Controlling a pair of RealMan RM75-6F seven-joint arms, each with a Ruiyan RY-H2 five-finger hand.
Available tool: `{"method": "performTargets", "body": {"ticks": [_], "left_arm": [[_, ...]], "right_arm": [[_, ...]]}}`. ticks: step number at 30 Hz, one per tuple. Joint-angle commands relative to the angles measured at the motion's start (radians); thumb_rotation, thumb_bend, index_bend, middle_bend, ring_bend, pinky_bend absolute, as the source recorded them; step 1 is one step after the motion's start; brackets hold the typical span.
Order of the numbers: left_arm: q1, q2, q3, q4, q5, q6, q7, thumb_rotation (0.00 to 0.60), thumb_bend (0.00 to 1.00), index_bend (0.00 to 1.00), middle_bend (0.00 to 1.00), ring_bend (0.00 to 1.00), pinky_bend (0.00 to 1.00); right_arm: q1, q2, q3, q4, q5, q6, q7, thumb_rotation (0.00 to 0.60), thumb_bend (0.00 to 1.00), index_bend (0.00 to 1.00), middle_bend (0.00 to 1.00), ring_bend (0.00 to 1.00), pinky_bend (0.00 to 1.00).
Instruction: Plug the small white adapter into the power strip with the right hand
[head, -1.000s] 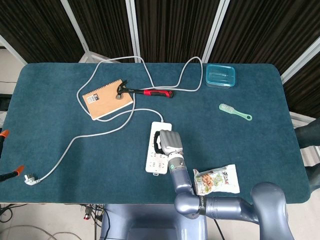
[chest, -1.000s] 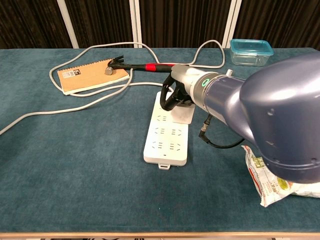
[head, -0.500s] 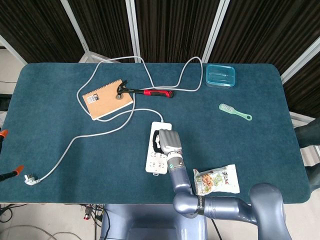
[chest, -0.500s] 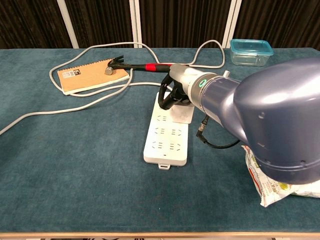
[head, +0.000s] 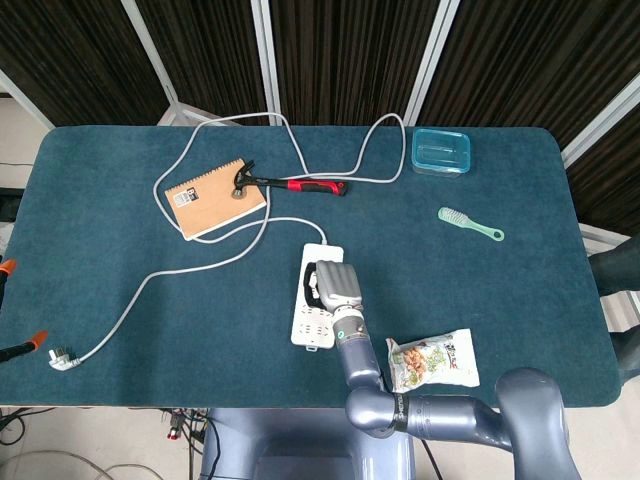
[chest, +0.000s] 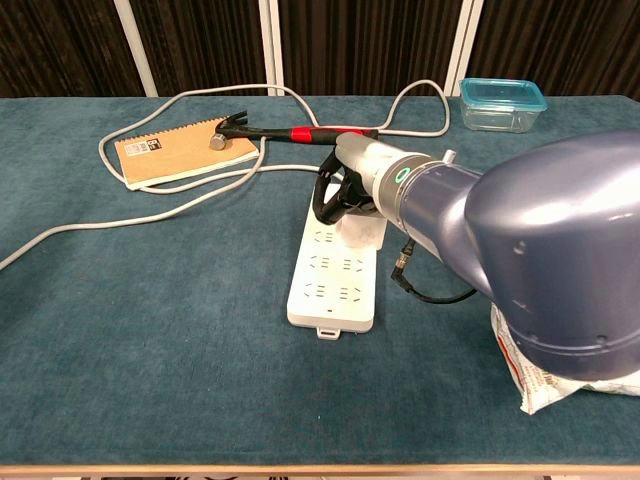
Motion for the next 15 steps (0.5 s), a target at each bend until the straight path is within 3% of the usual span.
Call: {"method": "performTargets", "body": {"ticks": [1, 15], "left_arm": [[-0.001, 0.0, 0.001, 0.0, 0.0, -0.002, 0.001, 0.6, 0.07, 0.09, 0.0, 0.0, 0.0], [0.0, -0.001, -0.001, 0.001, 0.0, 0.001, 0.001, 0.6, 0.07, 0.09, 0.0, 0.0, 0.0]], "right_arm": [[0.001, -0.006, 0.001, 0.006, 0.001, -0.001, -0.002, 0.6, 0.76, 1.0, 0.91, 0.9, 1.0], [-0.002, -0.009, 0.011, 0.031, 0.013, -0.012, -0.013, 0.6, 0.76, 1.0, 0.91, 0.9, 1.0]]}}
